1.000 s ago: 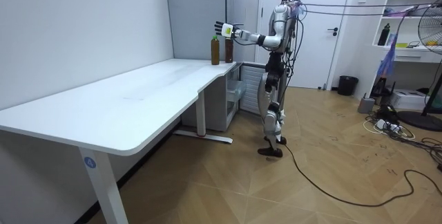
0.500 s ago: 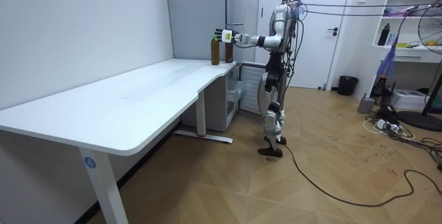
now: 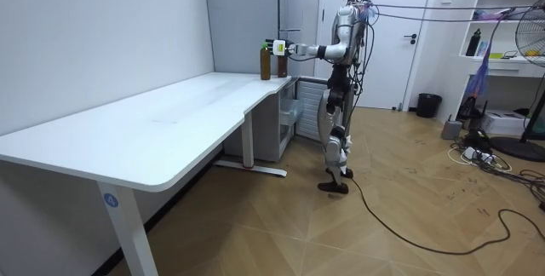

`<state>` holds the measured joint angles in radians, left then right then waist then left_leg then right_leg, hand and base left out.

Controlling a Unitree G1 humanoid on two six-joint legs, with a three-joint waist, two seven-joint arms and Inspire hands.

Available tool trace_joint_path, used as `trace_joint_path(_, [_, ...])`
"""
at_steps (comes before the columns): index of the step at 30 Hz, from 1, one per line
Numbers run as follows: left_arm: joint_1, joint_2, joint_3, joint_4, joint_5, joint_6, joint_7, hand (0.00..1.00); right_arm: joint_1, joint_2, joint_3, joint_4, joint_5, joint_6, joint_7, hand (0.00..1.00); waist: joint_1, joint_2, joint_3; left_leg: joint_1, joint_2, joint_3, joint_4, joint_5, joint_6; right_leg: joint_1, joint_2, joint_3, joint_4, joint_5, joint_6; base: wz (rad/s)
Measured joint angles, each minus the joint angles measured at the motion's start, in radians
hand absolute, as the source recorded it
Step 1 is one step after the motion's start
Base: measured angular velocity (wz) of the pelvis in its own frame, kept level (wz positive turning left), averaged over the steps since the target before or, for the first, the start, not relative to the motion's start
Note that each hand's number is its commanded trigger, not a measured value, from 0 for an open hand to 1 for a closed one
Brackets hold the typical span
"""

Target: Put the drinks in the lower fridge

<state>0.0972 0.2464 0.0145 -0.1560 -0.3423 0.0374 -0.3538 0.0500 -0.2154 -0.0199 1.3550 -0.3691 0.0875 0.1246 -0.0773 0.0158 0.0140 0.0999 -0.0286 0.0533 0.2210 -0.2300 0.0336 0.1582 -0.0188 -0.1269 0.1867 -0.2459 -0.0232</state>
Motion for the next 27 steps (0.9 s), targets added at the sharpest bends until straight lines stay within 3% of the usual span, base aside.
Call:
trace_joint_path(9, [-0.011,0.0,-0.026,0.022,-0.002,0.001,-0.028,0.0,-0.012,0.0,-0.002,-0.001,-0.02,-0.002,-0.002,0.0,-0.012,0.001,-0.0005,-0.003,0.0,0.001,0.0,0.0,0.0,0.0,0.0,0.001,-0.002,0.0,0.0,0.0])
trace_joint_path(17, [-0.031,0.0,-0.028,0.021,-0.005,0.004,-0.051,0.0,-0.024,0.0,-0.001,0.0,-0.009,0.0,-0.005,0.0,-0.033,0.01,-0.0061,-0.002,0.0,0.001,-0.001,0.0,0.0,0.0,0.002,0.011,-0.002,0.0,0.0,0.0])
trace_joint_path(24, [-0.05,0.002,-0.031,0.021,-0.017,0.009,-0.074,0.0,-0.02,0.0,-0.001,0.0,-0.006,0.002,-0.013,0.0,-0.047,0.005,-0.0032,-0.001,0.0,0.0,-0.001,0.0,0.0,0.001,0.003,0.013,-0.002,0.0,0.0,0.0])
trace_joint_path(27, [-0.05,0.002,-0.031,0.021,-0.017,0.027,-0.087,0.0,-0.02,0.0,-0.001,0.0,-0.005,0.01,-0.014,0.0,-0.056,0.001,-0.0005,-0.002,0.0,0.001,0.0,0.0,0.0,0.0,0.003,0.017,-0.002,0.0,0.0,0.0])
